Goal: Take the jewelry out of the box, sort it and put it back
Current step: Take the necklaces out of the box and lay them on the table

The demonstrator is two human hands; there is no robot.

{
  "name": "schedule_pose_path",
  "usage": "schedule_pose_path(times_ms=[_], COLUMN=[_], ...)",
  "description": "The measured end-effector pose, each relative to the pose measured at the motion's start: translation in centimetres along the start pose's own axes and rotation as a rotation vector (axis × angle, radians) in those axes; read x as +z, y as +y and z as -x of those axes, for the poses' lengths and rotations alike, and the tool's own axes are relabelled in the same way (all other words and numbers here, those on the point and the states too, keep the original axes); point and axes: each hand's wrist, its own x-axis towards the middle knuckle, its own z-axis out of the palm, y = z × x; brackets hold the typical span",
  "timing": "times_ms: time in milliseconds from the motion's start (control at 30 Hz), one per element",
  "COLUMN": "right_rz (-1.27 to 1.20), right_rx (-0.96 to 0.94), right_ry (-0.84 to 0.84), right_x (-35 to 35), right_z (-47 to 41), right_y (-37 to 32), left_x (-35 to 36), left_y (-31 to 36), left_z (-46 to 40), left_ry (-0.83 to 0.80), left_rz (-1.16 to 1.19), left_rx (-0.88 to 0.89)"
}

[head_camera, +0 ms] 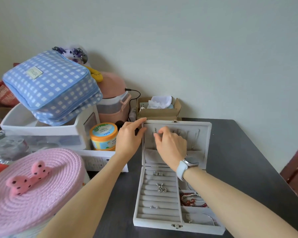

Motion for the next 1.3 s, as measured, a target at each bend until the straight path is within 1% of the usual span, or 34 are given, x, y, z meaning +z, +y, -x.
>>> schedule_pose_path(times_ms=[100,333,467,633,733,867,933,1033,1200,1300], right_rz=[0.002,-0.019,-0.078,-0.069,-0.158,-0.341,-0.484,-0.725,-0.993,-1.099], right_rx=[0.074,0.111,0.046,-0.074,-0.134,-0.09,-0.048,0.005,0.093,0.208], right_ry=[0.021,0.056,0.179,0.144,0.181,0.144,0.094,0.03,0.022,0.028], right_x=[0.7,1.4,0.4,-2.6,-4.6,-7.0,-8.3,-10.5,-14.5,-16.1], right_z=[-0.1,0.1,-0.3,-2.9,-4.2,-5.2,-5.3,-4.7,-1.2,1.9], right_y=[-0.7,-1.6,-1.6,-1.0,-1.3,-1.2,-1.5,-2.1,-2.3,-1.5], left_x=[-0.2,0.0,0.0,0.1,-0.2,-0.7,-1.1,-2.1,-4.1,-4.8], left_y=[-0.4,-0.3,-0.1,0.0,0.2,0.8,1.4,3.2,8.4,11.0], left_z=[-0.1,0.1,0.4,0.5,0.4,0.2,0.1,1.0,5.0,7.9], left_ry=[0.005,0.028,0.028,-0.016,-0.071,-0.134,-0.134,-0.146,-0.315,-0.438], left_rz=[-0.012,0.019,0.057,0.122,0.141,0.152,0.175,0.32,0.747,1.014], left_rx=[0.013,0.015,0.006,-0.043,-0.072,-0.086,-0.086,-0.113,-0.214,-0.339])
